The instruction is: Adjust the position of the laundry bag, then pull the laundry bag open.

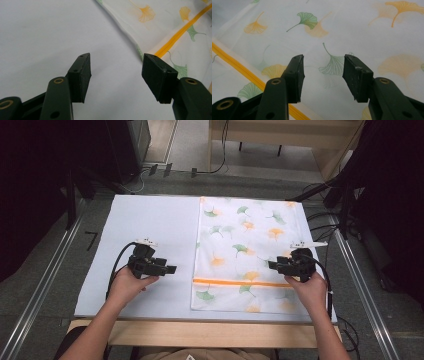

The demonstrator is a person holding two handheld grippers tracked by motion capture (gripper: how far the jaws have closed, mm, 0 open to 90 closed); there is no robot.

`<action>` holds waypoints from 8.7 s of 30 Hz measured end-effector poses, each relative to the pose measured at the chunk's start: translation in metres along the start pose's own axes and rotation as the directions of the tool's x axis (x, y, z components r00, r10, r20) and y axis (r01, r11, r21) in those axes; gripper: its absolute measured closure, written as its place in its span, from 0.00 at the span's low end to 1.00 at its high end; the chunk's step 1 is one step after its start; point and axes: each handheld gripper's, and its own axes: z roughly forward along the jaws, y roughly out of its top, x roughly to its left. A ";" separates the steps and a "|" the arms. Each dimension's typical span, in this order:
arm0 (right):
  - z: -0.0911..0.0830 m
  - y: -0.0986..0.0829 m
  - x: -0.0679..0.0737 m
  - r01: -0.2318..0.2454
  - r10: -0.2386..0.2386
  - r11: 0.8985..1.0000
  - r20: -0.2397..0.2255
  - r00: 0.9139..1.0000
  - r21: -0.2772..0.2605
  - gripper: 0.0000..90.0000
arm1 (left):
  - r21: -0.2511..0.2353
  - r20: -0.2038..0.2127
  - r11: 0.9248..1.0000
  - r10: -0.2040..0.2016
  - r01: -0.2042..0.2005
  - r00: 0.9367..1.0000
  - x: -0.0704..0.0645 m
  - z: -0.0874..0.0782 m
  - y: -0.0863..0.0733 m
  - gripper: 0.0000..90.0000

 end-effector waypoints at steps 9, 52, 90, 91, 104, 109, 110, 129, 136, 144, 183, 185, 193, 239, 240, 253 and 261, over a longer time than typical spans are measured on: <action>-0.002 0.001 -0.011 -0.008 0.008 1.000 0.030 1.000 -0.009 0.58 | 0.016 0.004 1.000 0.014 -0.014 1.000 -0.015 0.012 0.005 0.50; -0.014 -0.027 -0.091 -0.169 0.157 0.985 0.237 0.959 0.030 0.49 | 0.062 -0.037 0.997 0.044 -0.041 0.998 -0.038 0.070 0.023 0.50; -0.006 -0.025 -0.084 -0.177 0.158 0.984 0.309 0.938 0.034 1.00 | 0.088 0.028 0.993 0.071 -0.073 0.997 -0.045 0.086 0.028 1.00; -0.006 -0.025 -0.084 -0.180 0.160 0.983 0.310 0.937 0.036 1.00 | 0.088 0.037 0.994 0.065 -0.068 0.997 -0.043 0.085 0.028 1.00; -0.005 -0.021 -0.080 -0.190 0.171 0.981 0.264 0.949 0.049 1.00 | 0.088 0.041 0.994 0.059 -0.062 0.997 -0.035 0.075 0.028 1.00; -0.001 -0.016 -0.070 -0.165 0.146 0.984 0.242 0.959 0.061 1.00 | 0.087 0.046 0.996 0.016 -0.020 0.999 -0.024 0.064 0.026 1.00; 0.000 -0.015 -0.068 -0.161 0.142 0.985 0.238 0.961 0.063 1.00 | 0.090 0.051 0.996 0.007 -0.012 0.999 -0.021 0.060 0.025 1.00; 0.029 0.013 -0.018 -0.043 0.032 0.992 0.088 0.996 0.122 1.00 | 0.086 -0.004 0.996 -0.036 0.037 0.999 0.014 0.010 0.005 1.00; 0.038 0.020 -0.001 0.000 -0.007 0.991 0.053 0.999 0.133 1.00 | 0.074 -0.035 0.995 -0.071 0.073 0.997 0.027 -0.007 -0.004 1.00; 0.045 0.024 0.008 0.020 -0.025 0.990 0.029 0.999 0.137 1.00 | 0.070 -0.047 0.992 -0.099 0.102 0.994 0.036 -0.016 -0.010 1.00; 0.044 0.032 0.021 0.050 -0.050 0.998 -0.016 0.999 0.047 0.69 | -0.007 -0.029 0.996 -0.090 0.090 0.995 0.033 -0.041 -0.021 0.54; 0.041 0.032 0.022 0.050 -0.049 0.998 -0.034 0.998 0.029 0.65 | -0.009 -0.023 0.997 -0.078 0.078 0.997 0.029 -0.040 -0.019 0.49; 0.034 0.030 0.028 0.067 -0.066 0.997 -0.039 0.997 0.026 0.64 | -0.004 0.015 0.999 -0.032 0.032 0.999 0.012 -0.031 -0.012 0.44; -0.024 -0.020 0.044 0.067 -0.066 0.997 -0.026 0.997 0.023 0.63 | 0.028 0.119 0.985 0.163 -0.168 0.979 -0.052 0.017 0.022 0.44; -0.024 -0.022 0.044 0.063 -0.062 0.998 -0.026 0.998 0.030 0.64 | 0.030 0.122 0.985 0.167 -0.172 0.978 -0.053 0.018 0.023 0.44; -0.017 -0.039 0.038 0.029 -0.030 0.995 0.002 1.000 0.098 0.71 | 0.052 0.157 0.981 0.177 -0.188 0.972 -0.067 0.038 0.033 0.45; -0.008 -0.045 0.038 0.028 -0.028 0.989 0.002 1.000 0.144 0.72 | 0.062 0.157 0.978 0.189 -0.201 0.969 -0.068 0.042 0.036 0.46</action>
